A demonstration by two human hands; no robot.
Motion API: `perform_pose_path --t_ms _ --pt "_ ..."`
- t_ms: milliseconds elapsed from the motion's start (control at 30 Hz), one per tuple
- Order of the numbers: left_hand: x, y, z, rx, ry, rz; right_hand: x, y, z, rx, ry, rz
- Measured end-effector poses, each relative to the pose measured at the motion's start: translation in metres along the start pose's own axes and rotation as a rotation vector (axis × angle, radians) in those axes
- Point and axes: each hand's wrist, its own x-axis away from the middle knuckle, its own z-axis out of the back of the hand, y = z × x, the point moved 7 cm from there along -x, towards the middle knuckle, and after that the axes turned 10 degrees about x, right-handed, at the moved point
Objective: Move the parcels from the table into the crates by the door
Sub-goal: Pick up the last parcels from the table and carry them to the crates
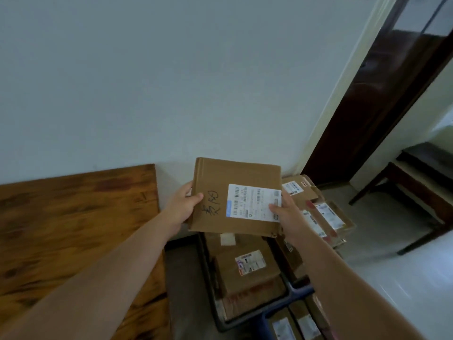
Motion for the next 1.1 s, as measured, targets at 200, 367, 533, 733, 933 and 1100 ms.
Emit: perform_pose_path --t_ms 200,367,533,733,933,1100 --pt "-0.084 -0.040 -0.045 -0.031 0.161 0.049 -0.123 0.043 0.026 0.117 -0.027 -0.140" --pt "-0.158 -0.100 -0.060 -0.101 0.332 0.111 -0.211 0.086 0.012 0.183 -0.096 -0.142" --pt "-0.224 -0.180 -0.063 -0.176 0.350 0.167 -0.274 0.157 -0.013 0.272 -0.122 -0.160" --pt "-0.277 -0.312 -0.062 -0.239 0.347 0.250 -0.337 0.267 -0.048 0.365 -0.134 -0.216" --pt "-0.286 -0.365 -0.051 -0.281 0.404 0.286 -0.352 0.309 -0.077 0.395 -0.225 -0.229" --pt "-0.286 -0.375 -0.060 -0.375 0.385 0.247 -0.352 0.324 -0.080 0.428 -0.222 -0.207"
